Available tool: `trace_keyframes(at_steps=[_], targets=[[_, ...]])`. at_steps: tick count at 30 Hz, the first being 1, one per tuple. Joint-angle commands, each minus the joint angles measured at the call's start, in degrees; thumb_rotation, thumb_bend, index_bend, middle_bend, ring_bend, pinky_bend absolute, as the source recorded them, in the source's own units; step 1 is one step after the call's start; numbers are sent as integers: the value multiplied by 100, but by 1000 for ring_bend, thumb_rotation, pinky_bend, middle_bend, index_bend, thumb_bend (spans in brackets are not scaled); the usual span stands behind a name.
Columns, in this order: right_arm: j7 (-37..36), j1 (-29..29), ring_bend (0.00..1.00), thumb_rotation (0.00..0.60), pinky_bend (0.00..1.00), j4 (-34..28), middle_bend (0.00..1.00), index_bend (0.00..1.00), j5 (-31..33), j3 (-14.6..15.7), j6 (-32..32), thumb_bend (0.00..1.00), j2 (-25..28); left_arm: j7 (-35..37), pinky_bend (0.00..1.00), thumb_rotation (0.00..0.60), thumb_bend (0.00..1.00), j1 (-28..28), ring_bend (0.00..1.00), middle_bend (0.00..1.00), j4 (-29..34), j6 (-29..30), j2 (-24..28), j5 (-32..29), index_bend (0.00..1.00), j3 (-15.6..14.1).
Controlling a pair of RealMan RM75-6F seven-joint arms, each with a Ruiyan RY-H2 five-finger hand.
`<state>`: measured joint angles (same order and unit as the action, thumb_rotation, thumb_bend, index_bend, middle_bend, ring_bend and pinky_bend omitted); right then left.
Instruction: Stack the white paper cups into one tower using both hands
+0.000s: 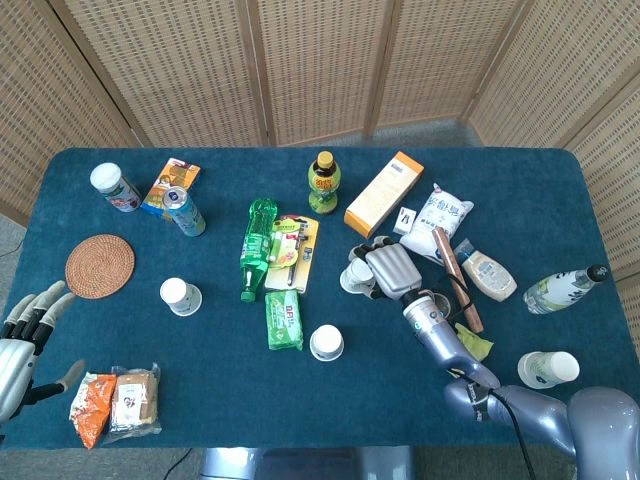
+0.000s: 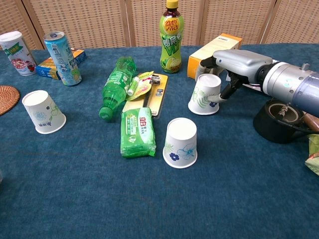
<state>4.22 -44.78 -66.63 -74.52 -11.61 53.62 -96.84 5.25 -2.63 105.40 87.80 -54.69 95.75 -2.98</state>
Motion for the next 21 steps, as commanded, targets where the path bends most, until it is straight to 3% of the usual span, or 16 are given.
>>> trace_keyframes(at_steps=[1, 5, 15, 21], targets=[[-27, 44, 396, 600, 248, -109, 419, 360, -77, 35, 82, 347, 78, -7, 0, 600, 355, -2, 0, 0, 5, -9, -1, 1, 0, -4], [-61, 150, 396, 600, 249, -548, 419, 360, -228, 59, 309, 348, 343, -16, 0, 600, 355, -9, 0, 0, 15, -35, -6, 9, 0, -15], [13, 582, 396, 600, 248, -2353, 419, 358, -845, 241, 1049, 350, 1471, -11, 0, 600, 355, -14, 0, 0, 20, -49, -11, 73, 0, -47], [298, 701, 396, 600, 248, -2869, 419, 359, -1218, 433, 1227, 349, 1784, -29, 0, 600, 355, -23, 0, 0, 29, -69, -21, 106, 0, -66]])
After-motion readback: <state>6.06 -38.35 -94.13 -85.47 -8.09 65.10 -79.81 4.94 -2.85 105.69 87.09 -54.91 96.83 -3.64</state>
